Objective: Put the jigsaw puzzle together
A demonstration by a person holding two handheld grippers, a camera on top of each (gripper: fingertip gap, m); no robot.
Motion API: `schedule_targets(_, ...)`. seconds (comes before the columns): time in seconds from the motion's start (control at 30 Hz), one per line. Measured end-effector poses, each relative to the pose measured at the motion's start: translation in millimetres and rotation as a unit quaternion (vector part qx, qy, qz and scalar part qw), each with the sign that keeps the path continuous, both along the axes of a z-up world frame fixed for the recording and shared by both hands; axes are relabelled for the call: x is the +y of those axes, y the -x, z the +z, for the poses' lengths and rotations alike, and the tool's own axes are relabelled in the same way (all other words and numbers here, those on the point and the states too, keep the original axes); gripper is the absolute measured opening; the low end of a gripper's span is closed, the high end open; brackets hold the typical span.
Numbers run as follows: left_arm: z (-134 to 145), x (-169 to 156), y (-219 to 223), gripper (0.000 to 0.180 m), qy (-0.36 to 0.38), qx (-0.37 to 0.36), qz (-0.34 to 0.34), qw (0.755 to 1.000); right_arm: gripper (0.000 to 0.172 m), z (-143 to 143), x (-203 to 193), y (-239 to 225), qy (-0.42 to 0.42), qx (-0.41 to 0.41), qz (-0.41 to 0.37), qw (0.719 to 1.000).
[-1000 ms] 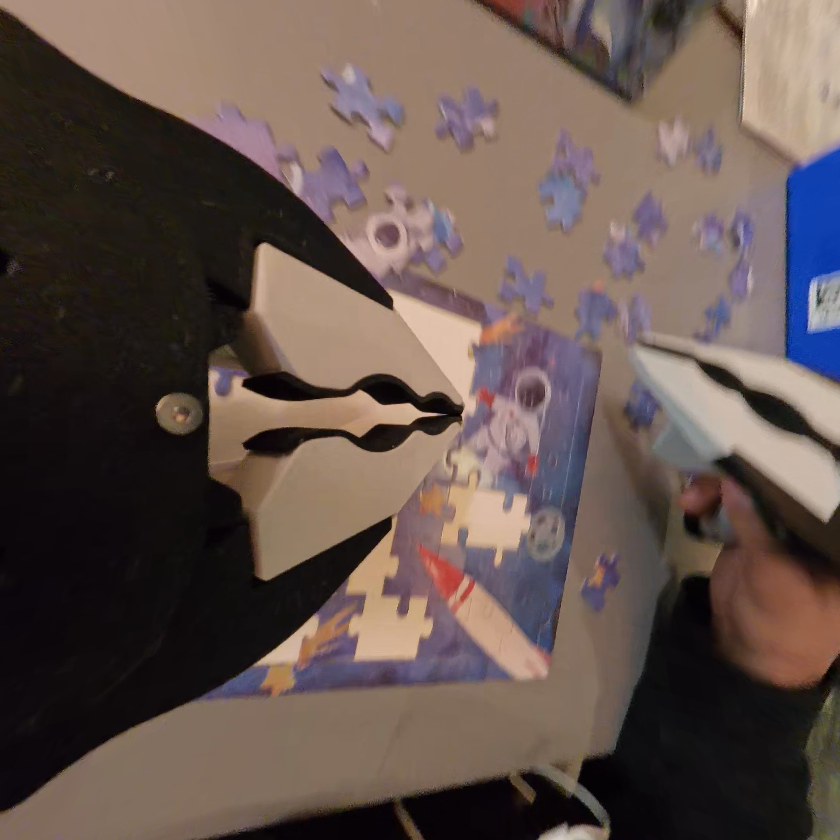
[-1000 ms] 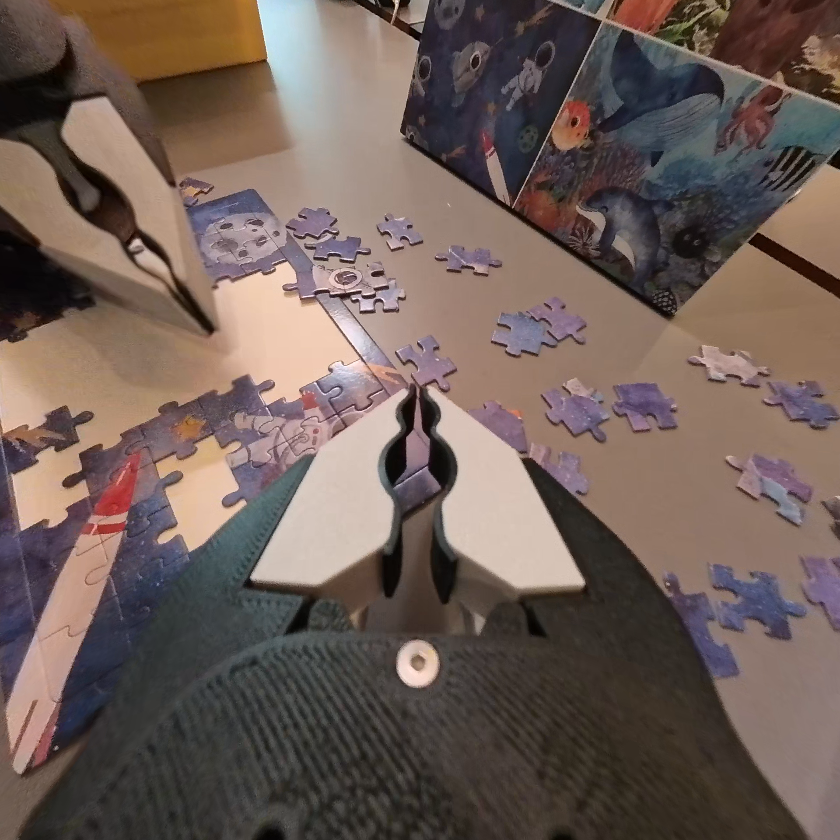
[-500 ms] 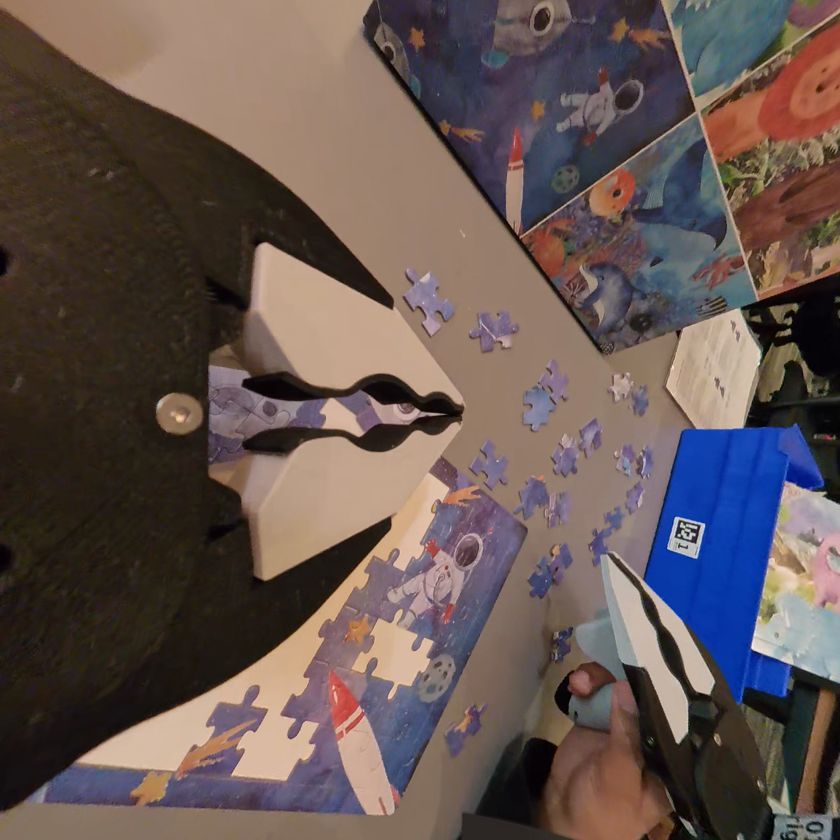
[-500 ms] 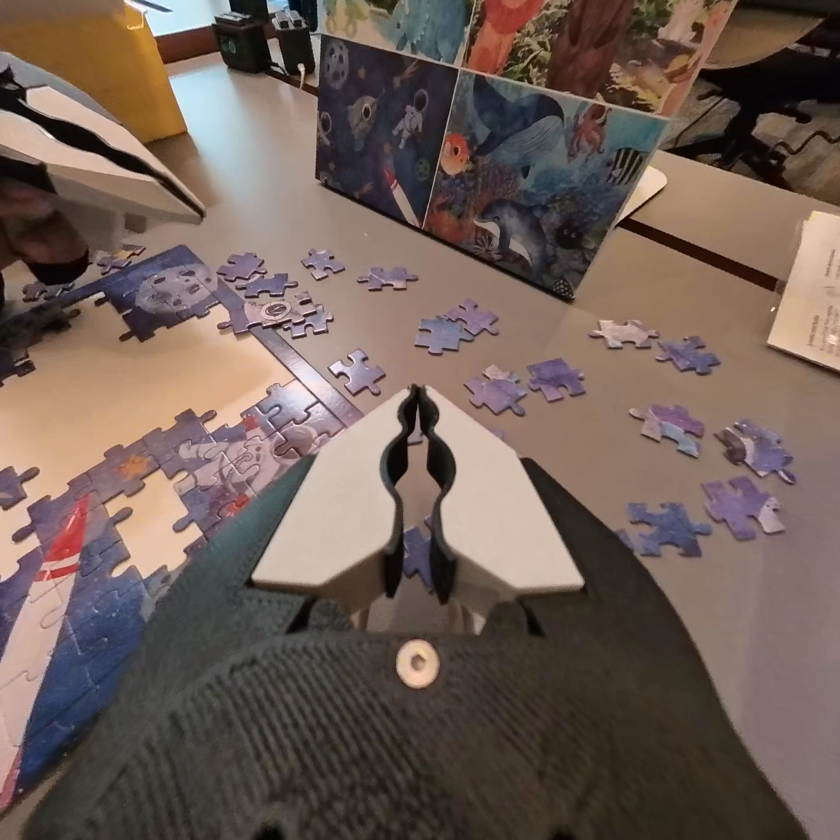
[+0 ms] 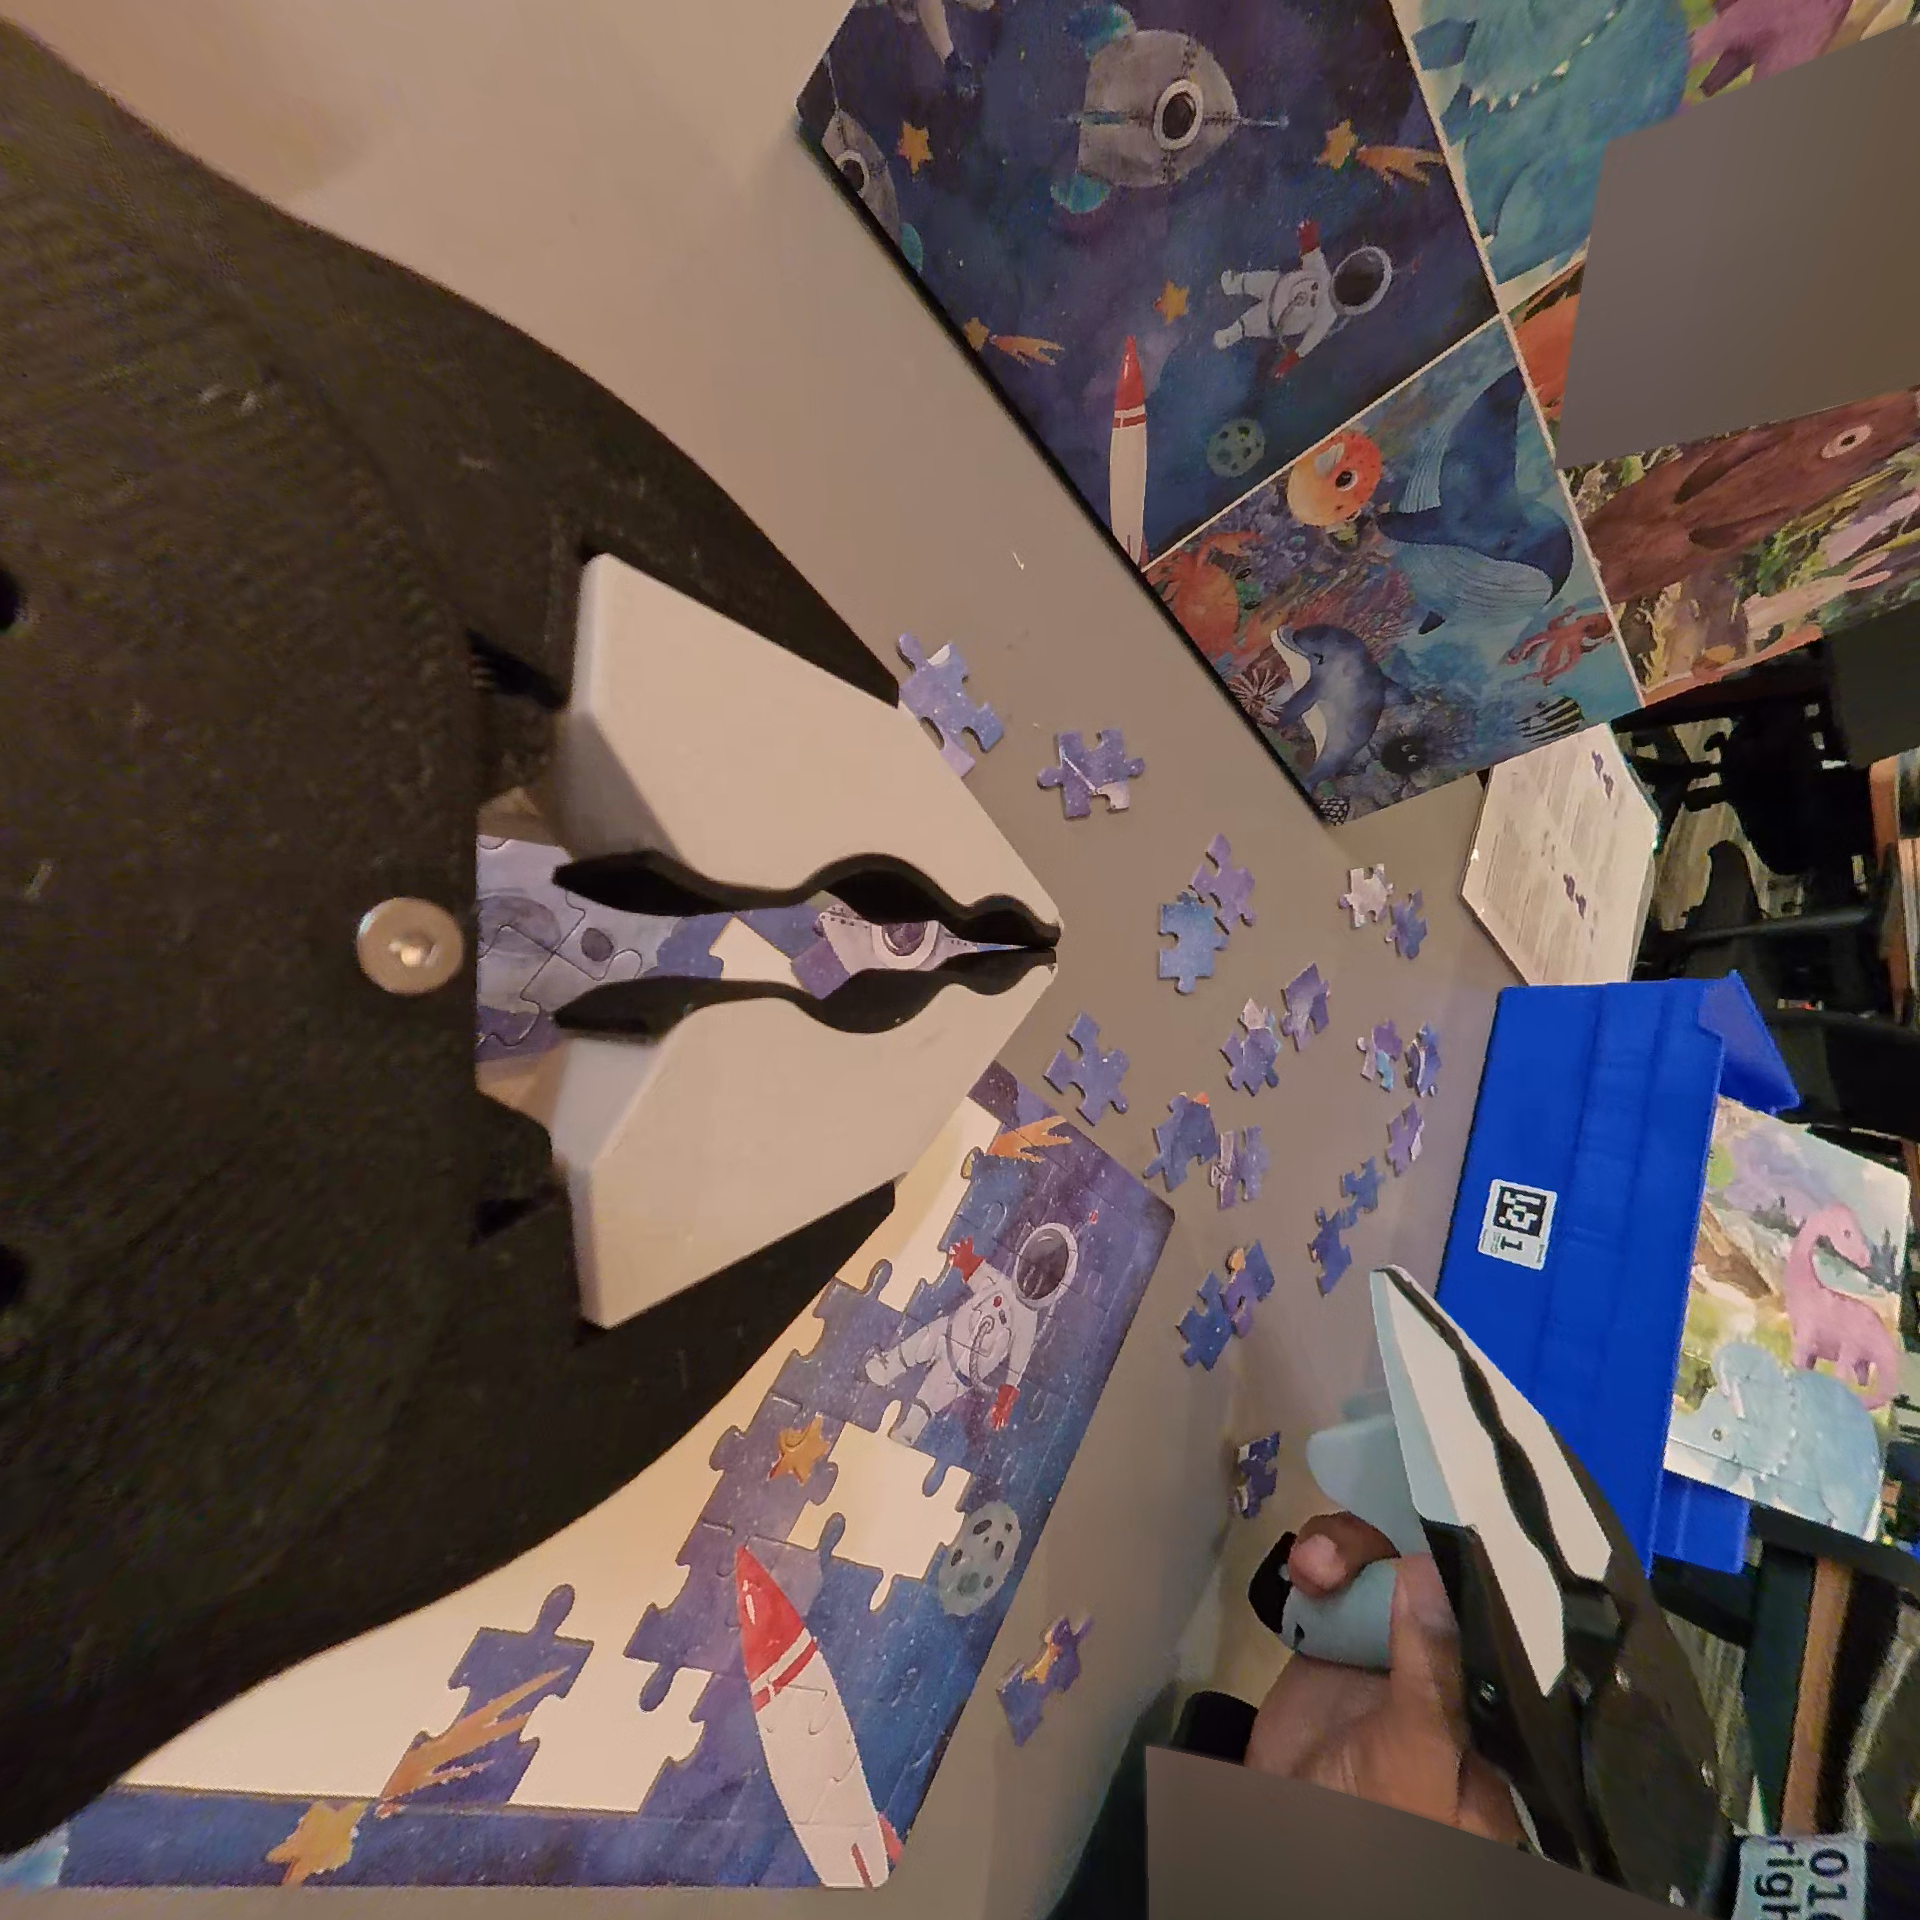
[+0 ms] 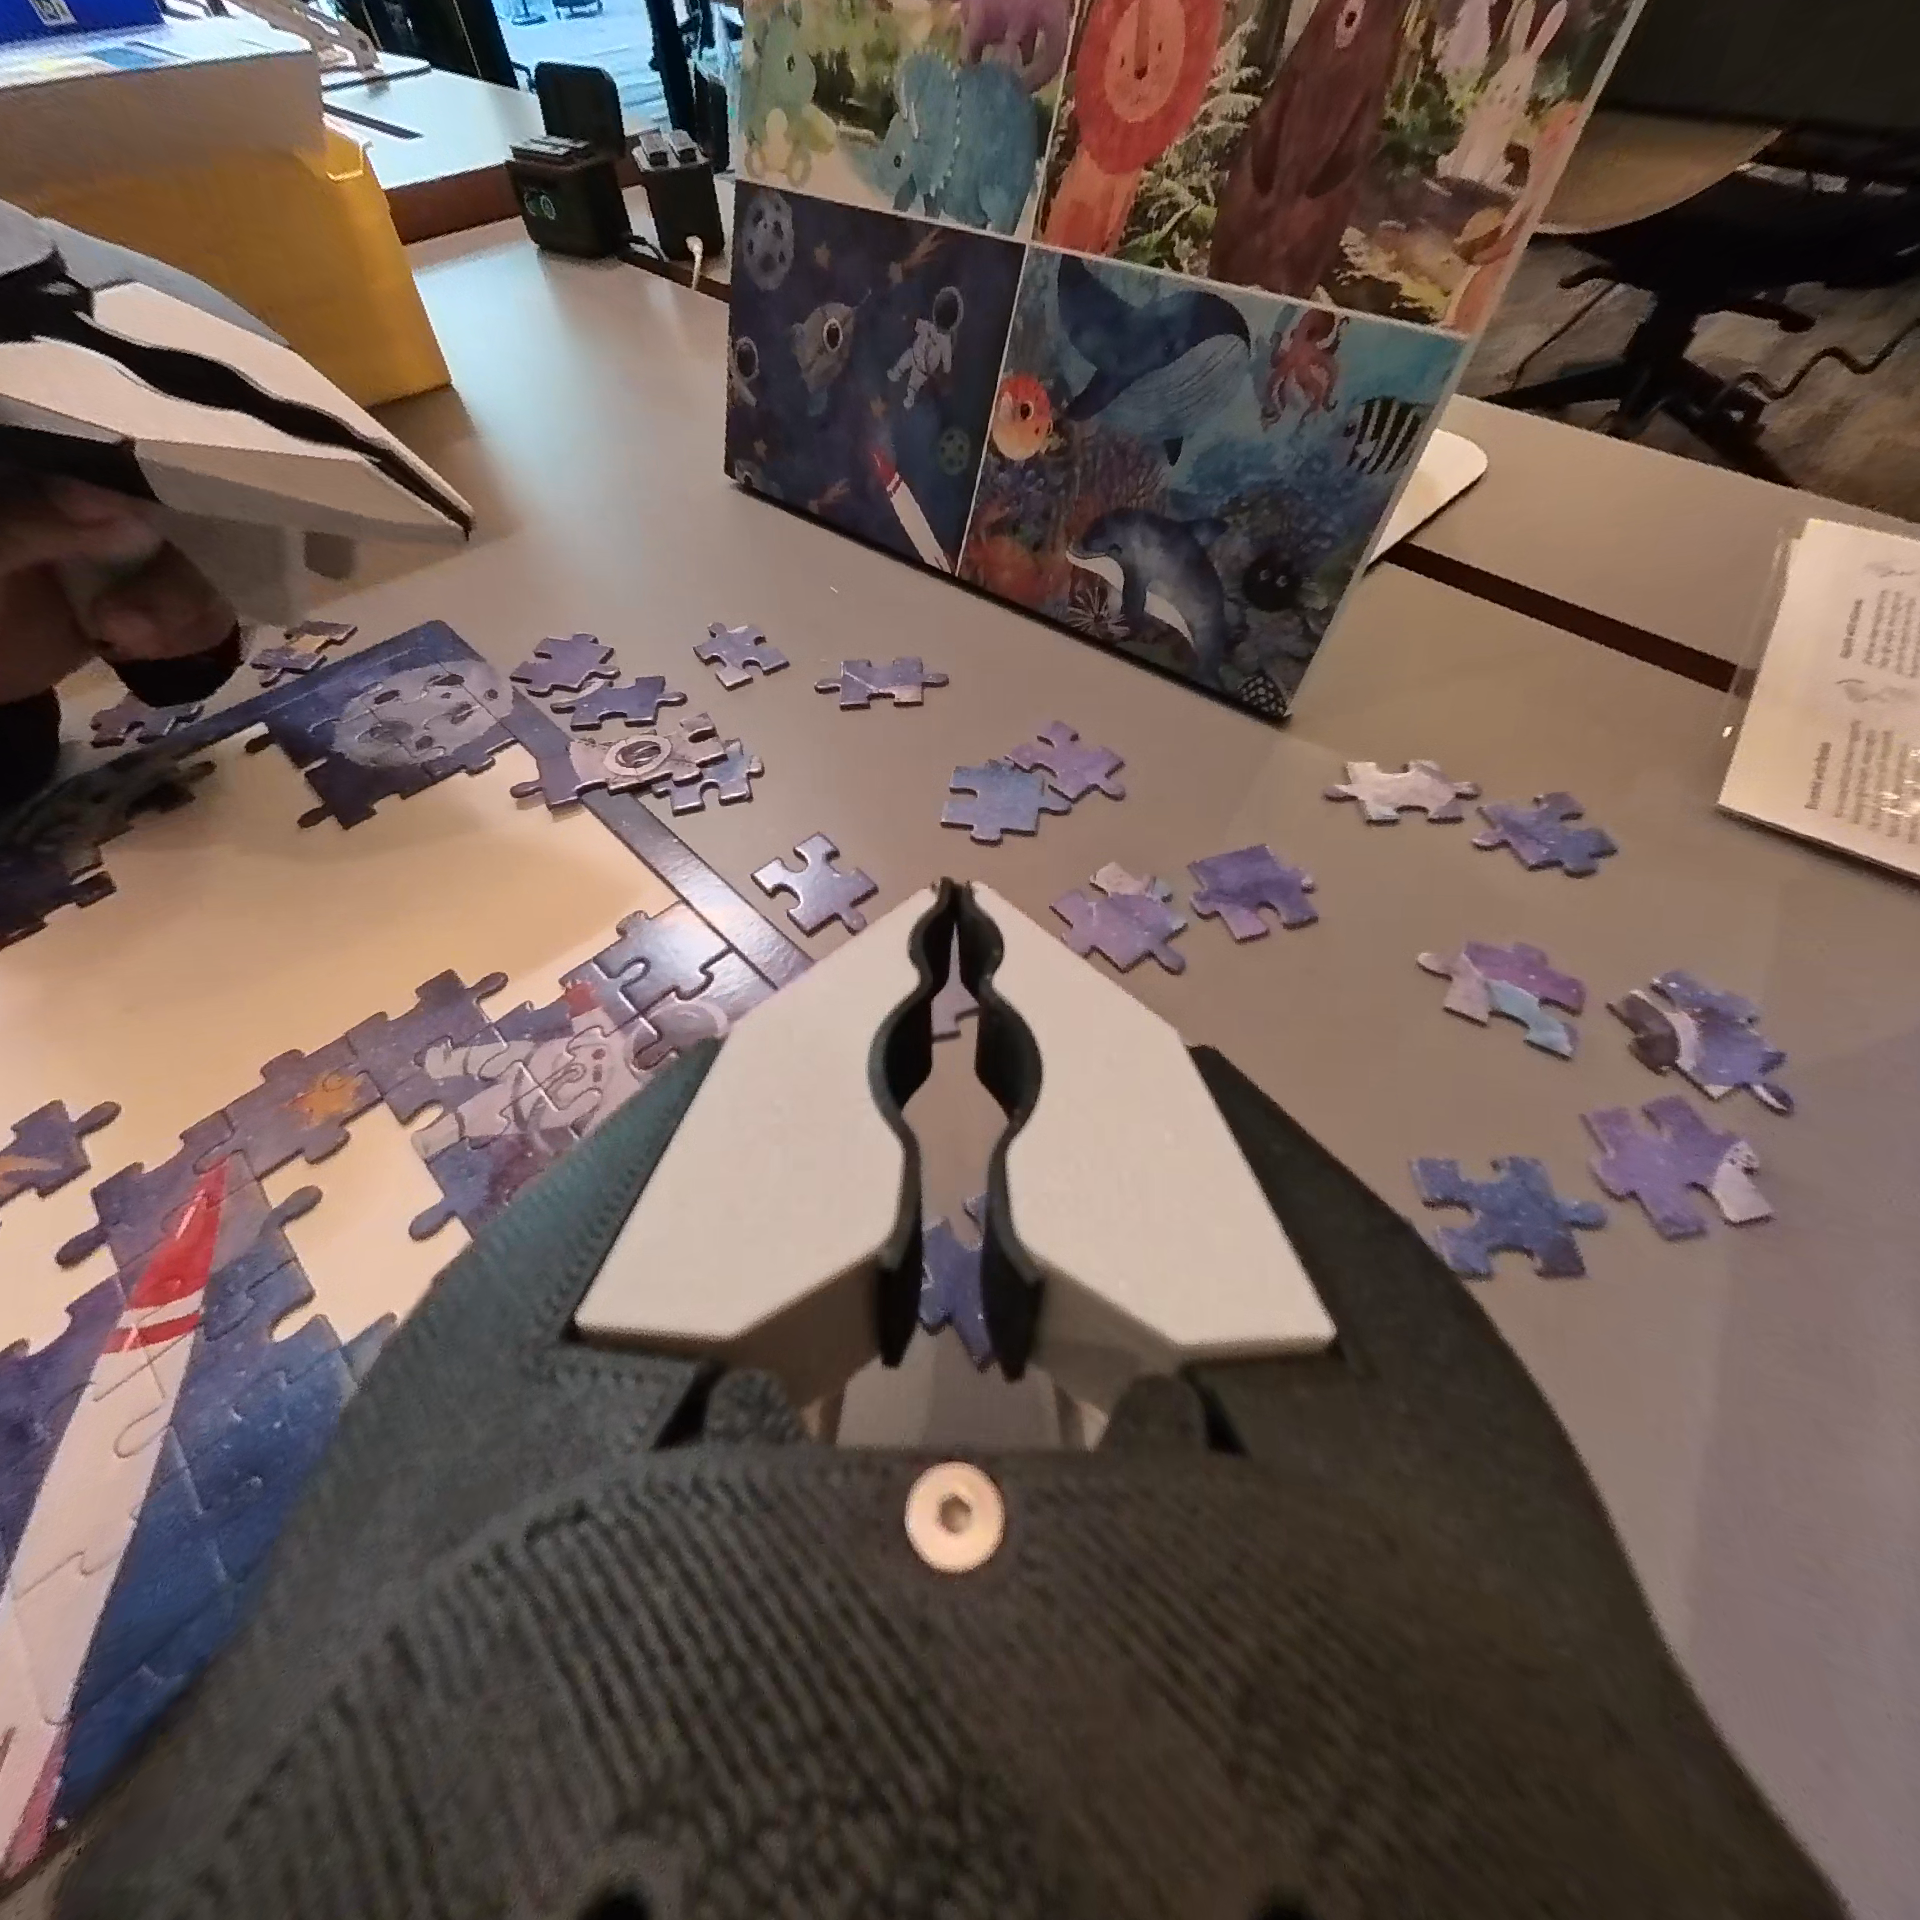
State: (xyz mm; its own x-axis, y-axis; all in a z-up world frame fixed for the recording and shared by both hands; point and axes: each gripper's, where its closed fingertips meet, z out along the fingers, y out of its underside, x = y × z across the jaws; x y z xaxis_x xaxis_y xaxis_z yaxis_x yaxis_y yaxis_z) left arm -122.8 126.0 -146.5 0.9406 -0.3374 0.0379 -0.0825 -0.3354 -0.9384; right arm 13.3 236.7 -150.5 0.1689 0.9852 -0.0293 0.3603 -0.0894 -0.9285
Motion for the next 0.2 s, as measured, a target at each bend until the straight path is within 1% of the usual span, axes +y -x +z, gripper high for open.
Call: schedule_targets(0.2,1.0,-0.4,-2.9,0.0,-0.006,0.003,-0.007,1.0,0.0,3.3,-0.1,-0.3,0.001,0.009,0.0,1.0)
